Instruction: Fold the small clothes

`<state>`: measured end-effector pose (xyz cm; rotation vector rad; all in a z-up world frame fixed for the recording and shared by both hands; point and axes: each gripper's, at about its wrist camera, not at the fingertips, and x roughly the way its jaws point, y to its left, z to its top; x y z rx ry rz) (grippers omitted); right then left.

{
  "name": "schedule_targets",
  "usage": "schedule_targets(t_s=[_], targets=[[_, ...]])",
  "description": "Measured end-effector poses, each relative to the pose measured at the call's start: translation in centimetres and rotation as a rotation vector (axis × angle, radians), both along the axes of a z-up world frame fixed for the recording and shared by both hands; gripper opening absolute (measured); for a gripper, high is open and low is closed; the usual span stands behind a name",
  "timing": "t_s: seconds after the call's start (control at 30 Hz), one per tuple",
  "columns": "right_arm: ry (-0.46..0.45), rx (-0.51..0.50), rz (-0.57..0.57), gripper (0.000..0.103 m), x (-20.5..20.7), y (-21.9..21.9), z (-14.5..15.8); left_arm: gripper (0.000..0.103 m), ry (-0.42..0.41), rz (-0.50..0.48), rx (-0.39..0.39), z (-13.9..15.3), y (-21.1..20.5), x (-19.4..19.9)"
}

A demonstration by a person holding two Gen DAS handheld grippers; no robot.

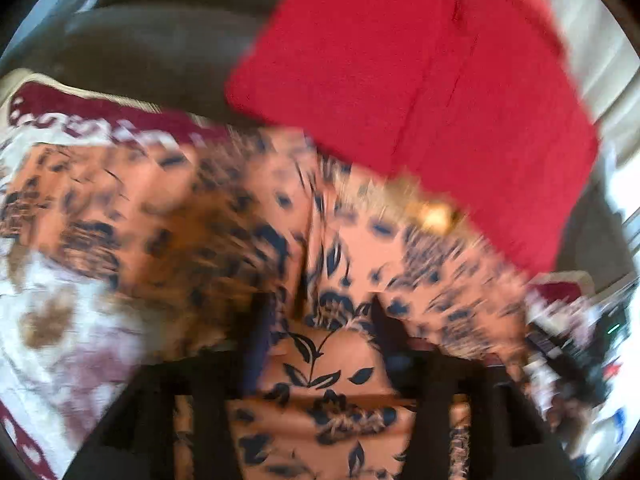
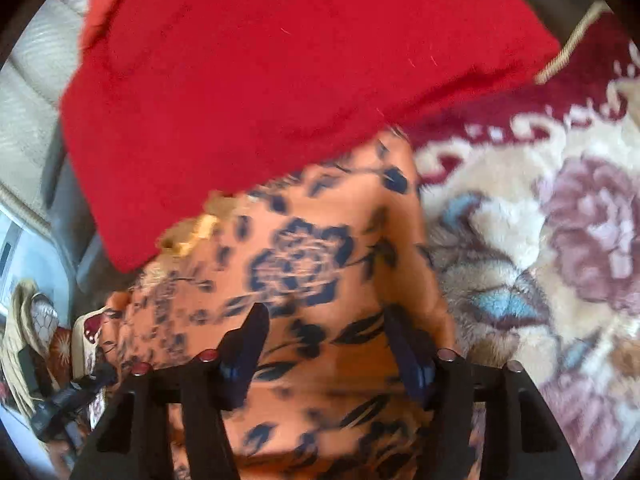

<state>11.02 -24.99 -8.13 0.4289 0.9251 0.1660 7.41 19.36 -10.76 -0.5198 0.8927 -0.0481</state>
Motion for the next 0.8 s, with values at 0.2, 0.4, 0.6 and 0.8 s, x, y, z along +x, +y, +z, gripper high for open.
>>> schedule_targets(t_s=[0.2,0.4,0.6,0.8], targets=[[0.012,0.033,0.036,0.074,-4.0,0.6,-0.9,0.083,-0.062,0.429,-0.219,-1.5,15.6,-5.5],[0.014,0.028,0.036,0.074,-5.3,0.3,-1.8,0.082,0.042,0.579,-0.428,-7.6,21.9,-4.7],[0.015,0.033,0.040,0.074,-5.2,0.1,-1.9,0.006,0.157,0.663,-0.414,-10.0,24.1,-3.0],[-0.006,0.045,0.038,0.074,-4.9,1.1,-2.8,0.005,-0.089,0.490,0.017,1.8,17.3,-0.9]])
